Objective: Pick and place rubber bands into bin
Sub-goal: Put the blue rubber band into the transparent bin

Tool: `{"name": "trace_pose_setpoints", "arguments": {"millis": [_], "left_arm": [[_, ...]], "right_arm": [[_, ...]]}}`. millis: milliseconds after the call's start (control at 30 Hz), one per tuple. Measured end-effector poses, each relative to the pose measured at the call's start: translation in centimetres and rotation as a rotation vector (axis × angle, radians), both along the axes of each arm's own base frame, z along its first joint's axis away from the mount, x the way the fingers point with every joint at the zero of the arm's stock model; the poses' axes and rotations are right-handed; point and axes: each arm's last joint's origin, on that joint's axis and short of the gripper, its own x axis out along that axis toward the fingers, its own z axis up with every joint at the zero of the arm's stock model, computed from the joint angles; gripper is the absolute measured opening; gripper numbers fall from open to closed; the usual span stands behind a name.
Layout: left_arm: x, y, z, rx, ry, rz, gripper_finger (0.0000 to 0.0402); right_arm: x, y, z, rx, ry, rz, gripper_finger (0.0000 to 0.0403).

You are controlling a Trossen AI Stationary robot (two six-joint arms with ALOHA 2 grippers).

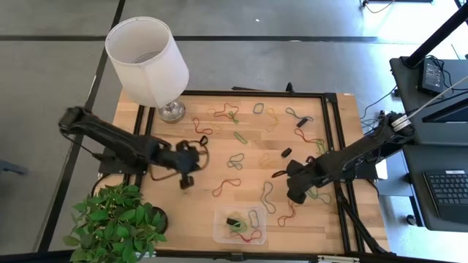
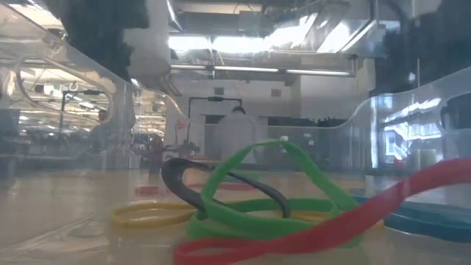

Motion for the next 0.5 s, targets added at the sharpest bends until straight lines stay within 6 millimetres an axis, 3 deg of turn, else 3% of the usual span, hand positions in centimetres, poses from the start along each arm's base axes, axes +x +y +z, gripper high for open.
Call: {"name": "trace_pose_setpoints", "arguments": {"millis": [233, 500], "left_arm": [[-4.0, 2.0, -0.8, -0.031, -0.095, 0.048, 0.0002], [-5.0, 2.4, -0.3, -0.056, -0.145, 0.063, 0.0002]], "right_arm": [[-0.9, -1.2, -3.4, 0.046, 0.181, -0.047, 0.0077], [-1.9, -1.7, -5.8, 0.061, 0.181, -0.050, 0.0126]]}}
